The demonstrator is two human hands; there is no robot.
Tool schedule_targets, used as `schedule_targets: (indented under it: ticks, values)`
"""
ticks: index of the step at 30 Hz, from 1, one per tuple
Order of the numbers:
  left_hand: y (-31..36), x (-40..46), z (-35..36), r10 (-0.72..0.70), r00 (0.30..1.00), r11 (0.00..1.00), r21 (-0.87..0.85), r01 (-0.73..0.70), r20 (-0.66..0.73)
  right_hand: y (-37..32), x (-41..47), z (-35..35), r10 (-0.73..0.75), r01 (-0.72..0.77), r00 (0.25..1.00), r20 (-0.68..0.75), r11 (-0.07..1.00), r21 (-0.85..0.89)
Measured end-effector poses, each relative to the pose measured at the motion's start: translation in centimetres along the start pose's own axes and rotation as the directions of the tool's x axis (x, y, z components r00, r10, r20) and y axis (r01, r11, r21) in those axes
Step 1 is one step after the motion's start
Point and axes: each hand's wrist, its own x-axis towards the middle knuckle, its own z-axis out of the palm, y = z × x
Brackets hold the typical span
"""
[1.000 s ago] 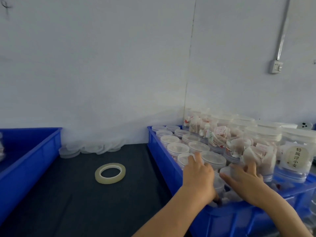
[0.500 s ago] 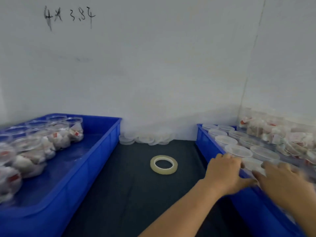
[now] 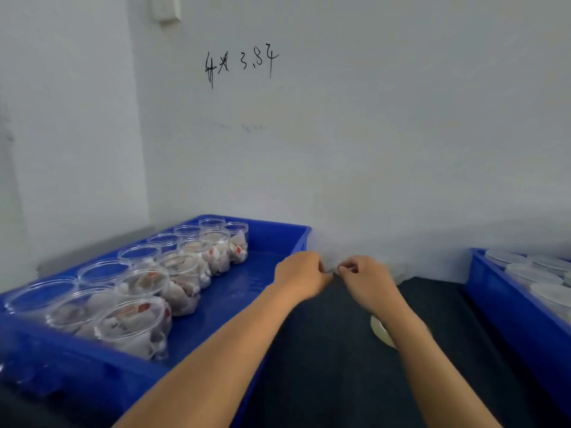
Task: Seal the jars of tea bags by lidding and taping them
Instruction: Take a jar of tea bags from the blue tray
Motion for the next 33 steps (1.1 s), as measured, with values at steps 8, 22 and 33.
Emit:
schedule_targets:
  ticks: [8,22,33]
  values:
    - [-11.8,-0.6,-7.3,-0.205,0.967,0.908,0.34,0.246,-0.153,-9.7,2.9,9.4,-0.252,0.23,0.951,0.177,0.964,0.135]
    - [-21.6,-2.6,-10.2,-0.266,0.964,0.861,0.453,0.232,0.012,-16.3,0.3,17.5,-0.225,0.084,0.578,0.784,0.972,0.217]
    - [-21.2,-2.0,-8.5,-0.254,0.95,0.947,0.151,0.283,-0.183,-16.5,0.7,17.9,-0.147,0.18,0.741,0.655,0.983,0.016]
